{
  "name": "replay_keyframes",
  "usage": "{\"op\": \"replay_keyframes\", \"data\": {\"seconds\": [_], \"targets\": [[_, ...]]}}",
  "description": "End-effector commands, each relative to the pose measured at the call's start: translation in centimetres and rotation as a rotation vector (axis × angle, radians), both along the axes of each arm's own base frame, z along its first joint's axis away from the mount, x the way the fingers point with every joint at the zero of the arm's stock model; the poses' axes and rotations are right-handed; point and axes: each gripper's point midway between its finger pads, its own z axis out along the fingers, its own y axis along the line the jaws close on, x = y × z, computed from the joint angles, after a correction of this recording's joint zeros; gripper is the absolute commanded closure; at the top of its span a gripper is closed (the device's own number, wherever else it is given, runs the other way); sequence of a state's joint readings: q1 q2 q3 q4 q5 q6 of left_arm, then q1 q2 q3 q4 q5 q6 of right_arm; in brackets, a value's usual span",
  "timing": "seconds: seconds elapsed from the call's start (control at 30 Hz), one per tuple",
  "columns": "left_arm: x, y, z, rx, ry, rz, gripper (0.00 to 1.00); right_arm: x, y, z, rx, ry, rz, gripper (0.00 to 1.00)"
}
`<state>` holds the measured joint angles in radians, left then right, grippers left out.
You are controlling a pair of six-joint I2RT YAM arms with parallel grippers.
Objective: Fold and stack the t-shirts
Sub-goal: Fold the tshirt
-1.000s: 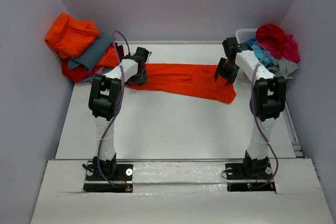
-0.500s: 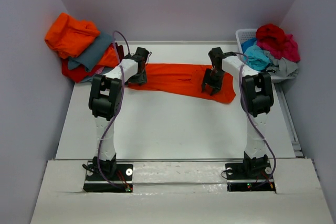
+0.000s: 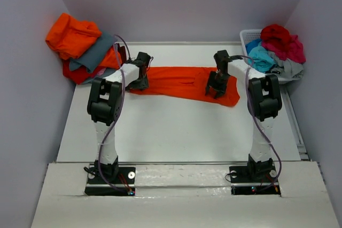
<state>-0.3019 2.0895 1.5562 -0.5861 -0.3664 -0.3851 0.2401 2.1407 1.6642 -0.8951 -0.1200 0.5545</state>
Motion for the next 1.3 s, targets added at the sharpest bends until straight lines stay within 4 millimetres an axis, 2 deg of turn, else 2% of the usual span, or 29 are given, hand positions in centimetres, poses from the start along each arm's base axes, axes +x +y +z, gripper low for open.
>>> {"op": "replay_keyframes", "data": {"seconds": [0.0,0.23,0.37,0.4,0.57,0.6,0.63,0.7,0.73,0.8,0.9,0.97,1.07,1.1,1.2,1.23,1.27], "targets": [[-5.6,0.2,-1.3,-0.040,0.140,0.008,0.23,-2.2,-2.6,-2.3,-0.092,0.079,-0.028,0.42],[-9.2,0.1,-0.7,-0.104,0.169,0.009,0.24,-2.3,-5.8,-1.3,-0.131,0.068,-0.085,0.42],[-11.1,-1.2,0.6,-0.140,0.180,-0.030,0.26,-2.0,-6.9,-0.7,-0.144,0.062,-0.100,0.42],[-11.3,-1.1,0.9,-0.141,0.179,-0.029,0.26,-2.0,-7.7,-0.7,-0.161,0.064,-0.111,0.42],[-14.5,-2.4,1.5,-0.156,0.216,-0.067,0.26,-1.1,-9.2,-0.3,-0.188,0.058,-0.135,0.42],[-15.6,-2.6,1.5,-0.156,0.225,-0.084,0.26,-1.0,-9.3,-0.3,-0.193,0.063,-0.134,0.42],[-16.1,-2.5,1.5,-0.160,0.230,-0.075,0.26,0.0,-9.3,0.3,-0.196,0.040,-0.137,0.42],[-17.4,-2.6,1.9,-0.168,0.234,-0.085,0.26,0.7,-9.2,0.1,-0.198,0.044,-0.135,0.42],[-18.6,-2.5,1.4,-0.164,0.256,-0.090,0.26,1.8,-9.2,0.9,-0.196,0.020,-0.138,0.42],[-20.2,-2.3,1.4,-0.170,0.271,-0.086,0.26,2.3,-9.2,0.7,-0.200,0.036,-0.134,0.42],[-21.7,-1.9,1.7,-0.174,0.271,-0.078,0.26,3.7,-8.9,1.6,-0.189,0.010,-0.129,0.42],[-21.9,-1.6,2.2,-0.169,0.256,-0.073,0.26,4.1,-8.8,2.1,-0.181,-0.005,-0.123,0.42],[-21.0,-1.0,3.3,-0.131,0.216,-0.074,0.26,4.3,-8.7,2.9,-0.178,-0.025,-0.120,0.42],[-19.8,-1.3,4.1,-0.126,0.185,-0.082,0.26,4.3,-8.7,3.1,-0.175,-0.026,-0.121,0.42],[-17.7,-1.7,4.9,-0.101,0.163,-0.090,0.26,4.1,-8.6,4.0,-0.163,-0.042,-0.127,0.42],[-16.2,-2.6,6.1,-0.112,0.121,-0.110,0.26,3.8,-8.5,4.1,-0.160,-0.039,-0.128,0.42],[-15.4,-2.7,6.0,-0.097,0.122,-0.111,0.26,3.7,-8.6,4.6,-0.160,-0.049,-0.131,0.42]]}}
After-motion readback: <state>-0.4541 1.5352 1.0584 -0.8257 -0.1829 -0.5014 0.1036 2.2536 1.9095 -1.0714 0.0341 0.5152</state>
